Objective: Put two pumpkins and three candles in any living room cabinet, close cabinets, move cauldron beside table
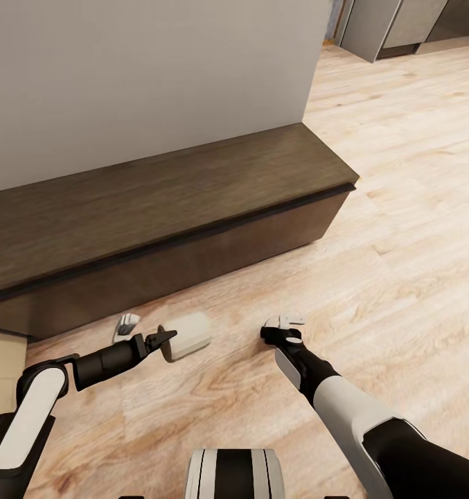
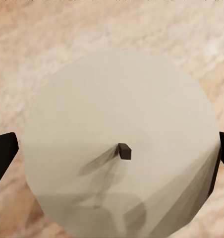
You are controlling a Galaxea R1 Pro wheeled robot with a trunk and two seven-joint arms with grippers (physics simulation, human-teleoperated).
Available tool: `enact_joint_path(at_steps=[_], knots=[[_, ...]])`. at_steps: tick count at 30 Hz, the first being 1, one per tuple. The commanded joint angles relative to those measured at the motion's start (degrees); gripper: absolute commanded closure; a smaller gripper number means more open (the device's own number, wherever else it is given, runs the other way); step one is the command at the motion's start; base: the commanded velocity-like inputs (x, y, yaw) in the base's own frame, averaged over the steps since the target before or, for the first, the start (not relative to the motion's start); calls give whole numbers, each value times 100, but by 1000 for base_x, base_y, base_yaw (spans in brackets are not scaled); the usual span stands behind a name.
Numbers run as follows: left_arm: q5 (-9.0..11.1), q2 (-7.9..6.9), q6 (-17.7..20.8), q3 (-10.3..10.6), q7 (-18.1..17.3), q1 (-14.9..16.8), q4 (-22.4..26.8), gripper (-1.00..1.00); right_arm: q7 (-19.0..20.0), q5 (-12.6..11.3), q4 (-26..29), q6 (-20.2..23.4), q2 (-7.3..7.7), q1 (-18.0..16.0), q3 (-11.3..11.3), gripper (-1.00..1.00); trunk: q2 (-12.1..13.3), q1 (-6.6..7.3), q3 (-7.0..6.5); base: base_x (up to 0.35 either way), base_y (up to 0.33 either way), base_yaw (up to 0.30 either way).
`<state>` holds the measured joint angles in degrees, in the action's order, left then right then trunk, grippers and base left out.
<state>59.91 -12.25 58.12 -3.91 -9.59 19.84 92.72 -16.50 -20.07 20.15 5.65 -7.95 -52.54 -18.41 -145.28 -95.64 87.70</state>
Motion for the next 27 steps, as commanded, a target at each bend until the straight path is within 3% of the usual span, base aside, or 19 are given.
enact_joint_path(at_steps=[1,9,27], knots=[[-42,0,24,-19,-60,3,0,100,-46,-32,11,34,4,-5,-48,100,-1,1,3,0,0,0],[-41,3,24,-39,-60,3,0,100,-46,-32,16,24,4,-2,-48,100,-1,1,3,0,0,0],[-121,3,15,-40,-44,3,-16,100,-67,-32,72,50,10,-4,-39,100,23,47,-395,-4,0,0]])
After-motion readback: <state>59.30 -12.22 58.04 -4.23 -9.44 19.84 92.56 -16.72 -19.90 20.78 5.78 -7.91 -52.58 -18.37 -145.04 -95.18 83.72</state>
